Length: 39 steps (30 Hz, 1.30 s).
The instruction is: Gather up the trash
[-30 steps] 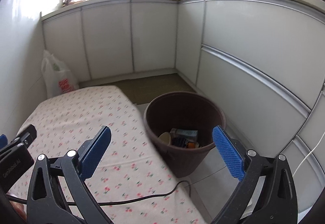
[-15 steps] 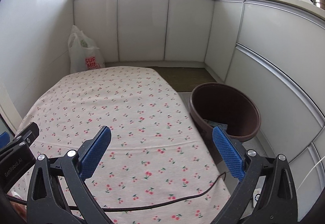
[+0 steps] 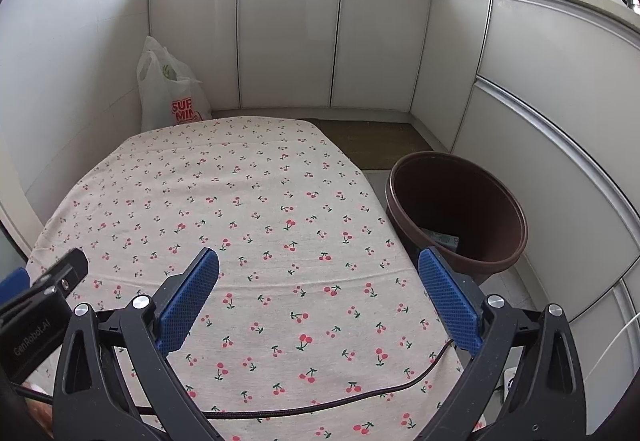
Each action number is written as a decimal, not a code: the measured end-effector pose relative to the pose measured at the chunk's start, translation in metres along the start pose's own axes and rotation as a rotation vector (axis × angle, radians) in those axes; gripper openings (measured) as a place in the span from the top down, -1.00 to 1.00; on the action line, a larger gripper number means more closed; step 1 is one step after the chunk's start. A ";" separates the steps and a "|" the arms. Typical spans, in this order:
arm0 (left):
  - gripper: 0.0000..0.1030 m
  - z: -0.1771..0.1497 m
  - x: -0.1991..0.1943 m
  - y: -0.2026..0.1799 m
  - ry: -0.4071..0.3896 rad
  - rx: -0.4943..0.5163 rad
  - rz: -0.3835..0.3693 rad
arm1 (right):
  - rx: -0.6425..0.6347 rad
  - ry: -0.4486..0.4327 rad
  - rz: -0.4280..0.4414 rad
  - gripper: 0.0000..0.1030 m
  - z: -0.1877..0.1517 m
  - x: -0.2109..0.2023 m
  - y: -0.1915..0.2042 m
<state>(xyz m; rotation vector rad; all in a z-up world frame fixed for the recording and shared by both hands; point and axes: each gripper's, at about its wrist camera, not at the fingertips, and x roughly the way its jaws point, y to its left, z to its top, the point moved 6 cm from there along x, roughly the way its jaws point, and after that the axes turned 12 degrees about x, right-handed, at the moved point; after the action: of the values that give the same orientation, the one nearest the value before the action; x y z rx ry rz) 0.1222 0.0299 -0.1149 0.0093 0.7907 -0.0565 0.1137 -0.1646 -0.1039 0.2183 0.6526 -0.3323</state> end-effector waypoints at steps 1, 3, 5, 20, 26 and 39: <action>-0.87 -0.001 0.001 0.001 0.004 -0.002 0.000 | 0.005 0.002 0.002 -0.86 0.001 0.000 0.000; -0.87 -0.003 0.001 0.002 0.007 -0.007 0.002 | 0.006 0.004 0.006 -0.86 0.000 0.000 0.000; -0.87 -0.003 -0.001 0.003 0.003 -0.009 0.007 | 0.004 0.005 0.007 -0.86 -0.001 -0.001 0.001; -0.87 -0.003 -0.005 -0.002 -0.003 0.002 0.017 | 0.010 0.008 0.018 -0.86 -0.001 -0.005 -0.002; -0.87 -0.003 -0.005 0.000 -0.003 -0.004 0.021 | 0.014 0.014 0.022 -0.86 -0.001 -0.006 -0.003; -0.87 0.000 -0.007 -0.004 -0.022 0.010 -0.018 | 0.026 0.008 0.030 -0.86 0.001 -0.009 -0.006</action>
<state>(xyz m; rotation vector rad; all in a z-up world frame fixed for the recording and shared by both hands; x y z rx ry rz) 0.1168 0.0261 -0.1102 0.0109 0.7682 -0.0775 0.1058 -0.1685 -0.0982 0.2538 0.6525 -0.3110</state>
